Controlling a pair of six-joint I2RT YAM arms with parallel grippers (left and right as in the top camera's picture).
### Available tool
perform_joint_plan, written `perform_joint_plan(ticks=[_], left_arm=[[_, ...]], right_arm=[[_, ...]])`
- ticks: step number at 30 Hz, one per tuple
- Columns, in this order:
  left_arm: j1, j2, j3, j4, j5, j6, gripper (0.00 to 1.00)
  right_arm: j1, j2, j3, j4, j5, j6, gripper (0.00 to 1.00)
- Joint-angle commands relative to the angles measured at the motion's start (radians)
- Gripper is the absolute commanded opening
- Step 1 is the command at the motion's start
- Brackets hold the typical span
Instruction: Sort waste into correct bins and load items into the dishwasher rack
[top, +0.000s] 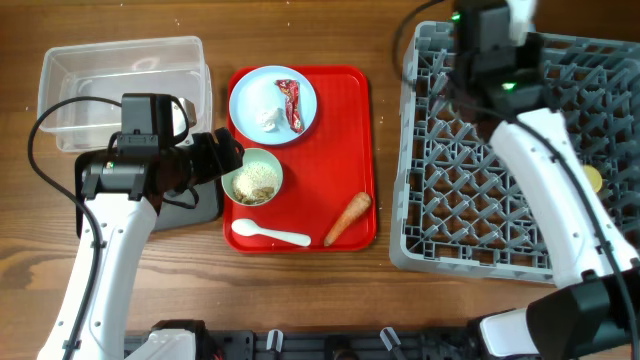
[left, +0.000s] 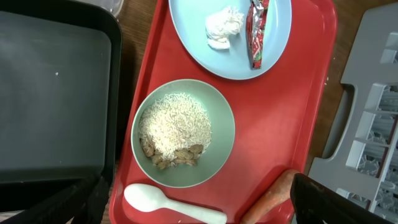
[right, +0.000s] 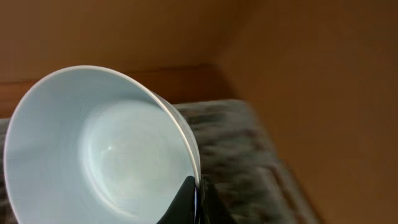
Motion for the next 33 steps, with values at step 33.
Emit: perform_joint_plan(ticks=[33], left_arm=[[0.005, 0.006, -0.002, -0.019, -0.013, 0.009, 0.95]], right_arm=[[-0.324, 0.34, 0.001, 0.009, 0.346, -0.013, 0.05]])
